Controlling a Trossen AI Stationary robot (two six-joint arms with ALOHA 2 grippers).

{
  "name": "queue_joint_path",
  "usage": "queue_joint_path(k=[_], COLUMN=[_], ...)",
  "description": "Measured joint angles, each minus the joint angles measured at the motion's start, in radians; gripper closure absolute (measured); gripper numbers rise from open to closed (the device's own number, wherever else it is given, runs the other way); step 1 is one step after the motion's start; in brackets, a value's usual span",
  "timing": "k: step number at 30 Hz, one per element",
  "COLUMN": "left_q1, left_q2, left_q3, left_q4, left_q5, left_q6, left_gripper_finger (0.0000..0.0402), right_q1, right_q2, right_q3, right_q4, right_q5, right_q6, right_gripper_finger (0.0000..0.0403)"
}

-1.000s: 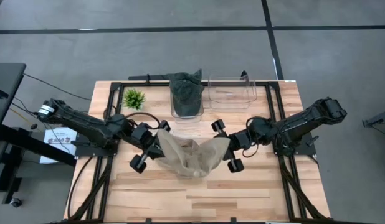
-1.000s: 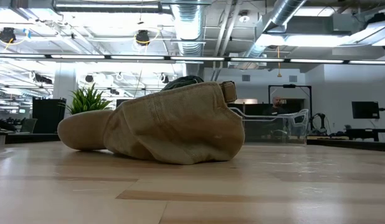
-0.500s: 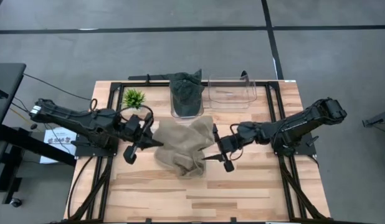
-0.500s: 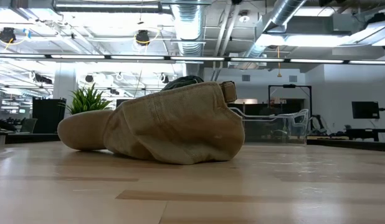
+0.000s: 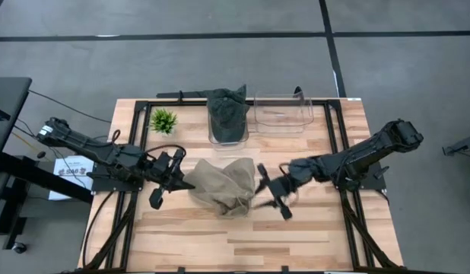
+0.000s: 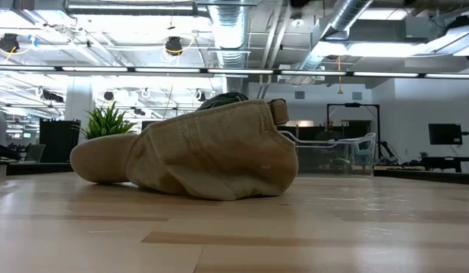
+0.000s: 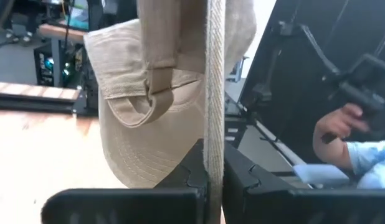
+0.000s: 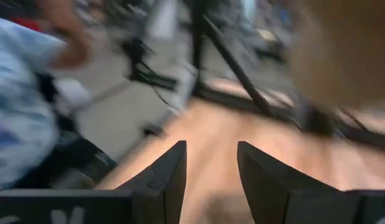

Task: Pick & Place hat
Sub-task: Put the brown cap into the right transparent bin

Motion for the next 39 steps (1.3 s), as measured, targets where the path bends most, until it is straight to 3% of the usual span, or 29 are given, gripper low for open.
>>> queue_joint_path(k=[6, 10, 16, 21, 31, 39], left_q1=[-0.030, -0.043, -0.065, -0.090, -0.115, -0.115], left_q2=[-0.001, -0.001, 0.000, 0.000, 0.000, 0.000], left_q3=[-0.045, -0.092, -0.172, -0.230, -0.280, -0.280], left_q4=[0.001, 0.005, 0.024, 0.089, 0.152, 0.154], left_q5=[-0.038, -0.065, -0.103, -0.114, -0.118, -0.120], left_q6=[-0.007, -0.055, -0.125, -0.150, -0.152, -0.153], left_gripper_finger=[0.0386, 0.0386, 0.0384, 0.0383, 0.0383, 0.0383], right_q1=[0.128, 0.181, 0.201, 0.157, 0.049, 0.023], right_q2=[-0.001, -0.003, -0.004, -0.002, -0.002, -0.002], right_q3=[0.001, 0.045, 0.147, 0.198, 0.201, 0.202], right_q4=[0.163, 0.167, -0.038, -0.204, -0.313, -0.321], right_q5=[-0.003, 0.004, 0.197, 0.319, 0.308, 0.103], right_q6=[-0.115, -0.164, -0.199, -0.084, 0.059, 0.110], right_gripper_finger=[0.0268, 0.0271, 0.0275, 0.0272, 0.0261, 0.0250])
